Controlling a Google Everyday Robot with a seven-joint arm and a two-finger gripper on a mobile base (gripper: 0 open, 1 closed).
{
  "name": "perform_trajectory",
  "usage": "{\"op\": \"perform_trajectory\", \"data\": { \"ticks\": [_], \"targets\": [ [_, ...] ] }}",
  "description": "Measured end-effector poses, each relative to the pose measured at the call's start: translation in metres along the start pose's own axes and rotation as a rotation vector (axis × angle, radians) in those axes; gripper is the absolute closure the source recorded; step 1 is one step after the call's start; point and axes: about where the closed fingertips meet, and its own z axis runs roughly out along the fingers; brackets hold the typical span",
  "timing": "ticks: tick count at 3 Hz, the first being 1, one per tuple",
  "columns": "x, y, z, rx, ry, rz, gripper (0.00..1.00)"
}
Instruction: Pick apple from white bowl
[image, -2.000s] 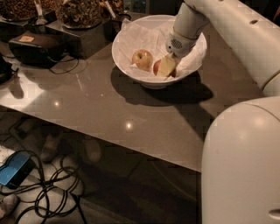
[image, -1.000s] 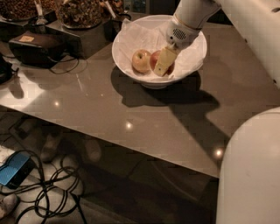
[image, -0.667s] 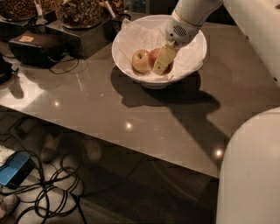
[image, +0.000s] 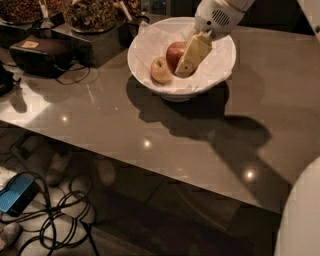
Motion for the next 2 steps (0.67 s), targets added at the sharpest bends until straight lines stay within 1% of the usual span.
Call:
{"op": "perform_trajectory", "data": {
  "ticks": [1, 2],
  "targets": [
    [-0.0080, 0.0187, -0.0193, -0.008, -0.049, -0.082, 1.00],
    [-0.0122, 0.0139, -0.0167, 0.006, -0.061, -0.084, 1.00]
  ]
}}
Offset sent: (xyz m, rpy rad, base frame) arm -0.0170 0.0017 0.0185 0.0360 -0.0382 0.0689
